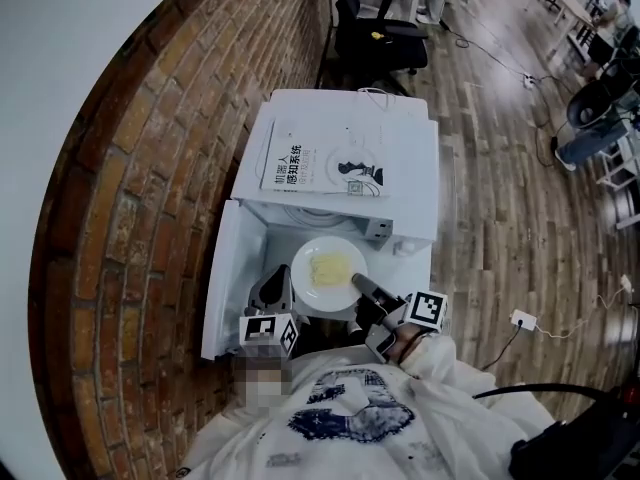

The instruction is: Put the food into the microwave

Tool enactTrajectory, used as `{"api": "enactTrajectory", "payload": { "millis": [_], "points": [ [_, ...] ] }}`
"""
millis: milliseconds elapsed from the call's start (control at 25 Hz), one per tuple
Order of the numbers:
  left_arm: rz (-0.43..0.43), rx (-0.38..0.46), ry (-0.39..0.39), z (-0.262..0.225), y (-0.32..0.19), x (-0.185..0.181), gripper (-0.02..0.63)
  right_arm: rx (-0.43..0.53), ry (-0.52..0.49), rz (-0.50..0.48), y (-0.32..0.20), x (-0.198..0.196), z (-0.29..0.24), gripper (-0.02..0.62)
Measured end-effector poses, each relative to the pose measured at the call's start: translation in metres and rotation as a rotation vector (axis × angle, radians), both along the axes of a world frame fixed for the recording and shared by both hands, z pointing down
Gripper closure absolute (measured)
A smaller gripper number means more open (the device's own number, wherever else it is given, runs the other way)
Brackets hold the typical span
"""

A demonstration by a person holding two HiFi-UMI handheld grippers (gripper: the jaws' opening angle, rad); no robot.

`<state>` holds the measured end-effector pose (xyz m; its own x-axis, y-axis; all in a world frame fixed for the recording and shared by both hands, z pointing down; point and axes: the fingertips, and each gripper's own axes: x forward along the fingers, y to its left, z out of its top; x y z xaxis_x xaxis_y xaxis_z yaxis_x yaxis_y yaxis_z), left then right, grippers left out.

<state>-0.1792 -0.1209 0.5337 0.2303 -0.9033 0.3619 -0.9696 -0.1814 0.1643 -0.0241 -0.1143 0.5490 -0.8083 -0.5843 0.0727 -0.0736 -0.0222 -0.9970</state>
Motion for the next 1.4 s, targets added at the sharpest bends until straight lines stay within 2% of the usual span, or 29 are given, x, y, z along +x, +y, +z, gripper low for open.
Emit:
{"api": "enactTrajectory", "payload": {
  "millis": [320,520,1400],
  "points": [
    [0.115,-0.013,0.016,0.009,-0.023,0.001,0.598,-0.034,0.027,0.129,-0.009,0.0,0.01,0.571],
    [0.154,-0.016,0.019,0.014,-0.033,-0.002,0.598,-0.041,0.035,0.183,-0.013,-0.003,0.017,0.571],
    [0.13,-0.057,0.021,0.047,-0.052,-0.011,0.598,-0.085,0.124,0.275,-0.075,-0.014,0.087,0.571]
  ]
}}
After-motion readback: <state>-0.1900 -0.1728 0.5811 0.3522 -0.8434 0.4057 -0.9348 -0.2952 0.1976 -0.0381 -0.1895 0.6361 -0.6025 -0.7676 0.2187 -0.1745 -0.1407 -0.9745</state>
